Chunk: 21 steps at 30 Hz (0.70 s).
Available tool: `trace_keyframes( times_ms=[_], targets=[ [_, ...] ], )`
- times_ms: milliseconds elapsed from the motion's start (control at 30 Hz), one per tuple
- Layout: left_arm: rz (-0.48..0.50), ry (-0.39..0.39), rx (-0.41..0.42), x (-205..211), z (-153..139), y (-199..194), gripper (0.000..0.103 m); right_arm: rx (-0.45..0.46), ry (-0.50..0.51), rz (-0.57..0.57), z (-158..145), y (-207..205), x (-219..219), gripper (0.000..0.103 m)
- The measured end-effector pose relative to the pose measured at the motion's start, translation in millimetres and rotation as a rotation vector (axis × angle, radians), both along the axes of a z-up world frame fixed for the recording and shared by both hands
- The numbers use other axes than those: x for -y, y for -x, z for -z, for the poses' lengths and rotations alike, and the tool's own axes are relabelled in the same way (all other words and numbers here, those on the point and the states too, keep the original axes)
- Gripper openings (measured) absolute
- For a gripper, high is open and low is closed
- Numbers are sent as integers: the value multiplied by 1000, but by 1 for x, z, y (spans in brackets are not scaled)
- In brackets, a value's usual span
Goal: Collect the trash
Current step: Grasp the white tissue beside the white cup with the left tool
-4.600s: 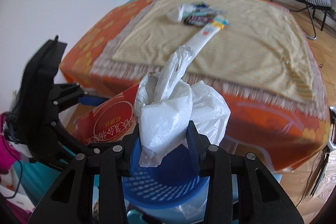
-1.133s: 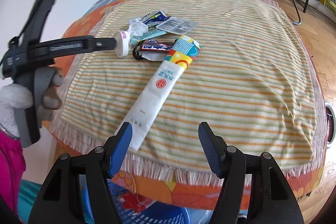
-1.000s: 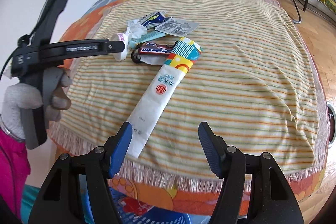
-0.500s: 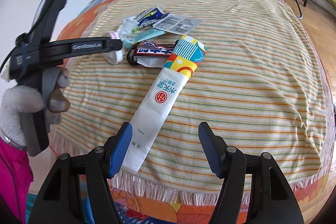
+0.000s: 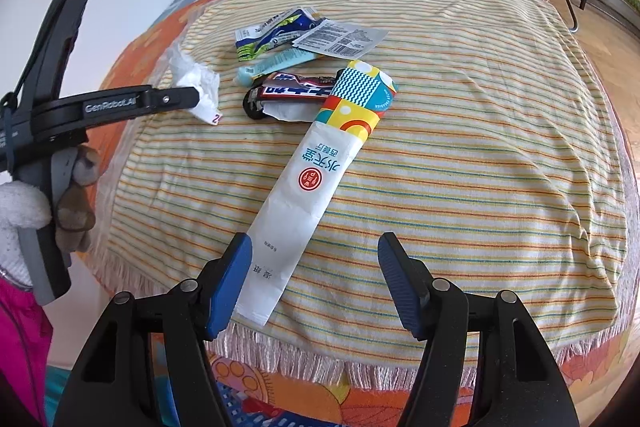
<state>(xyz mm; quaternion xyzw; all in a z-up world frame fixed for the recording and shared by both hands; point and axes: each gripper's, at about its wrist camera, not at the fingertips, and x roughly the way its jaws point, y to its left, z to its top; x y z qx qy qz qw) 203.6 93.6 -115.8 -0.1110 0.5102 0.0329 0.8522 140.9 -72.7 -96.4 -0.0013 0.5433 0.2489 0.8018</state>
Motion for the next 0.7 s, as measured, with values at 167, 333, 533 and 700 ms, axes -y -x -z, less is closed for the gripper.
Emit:
trace_keyframes(
  times_ms=[167, 333, 533, 700],
  targets=[
    [15, 11, 2, -1, -1, 0, 28, -7, -6, -11, 0, 1, -5, 65],
    [5, -53, -49, -3, 5, 0, 62, 3, -2, -23, -2, 3, -6, 65],
    [-4, -54, -27, -10, -3, 7, 62, -2, -9, -5, -1, 0, -2, 65],
    [-8, -39, -9, -15, -7, 7, 62, -1, -3, -11, 0, -2, -4, 65]
  ],
)
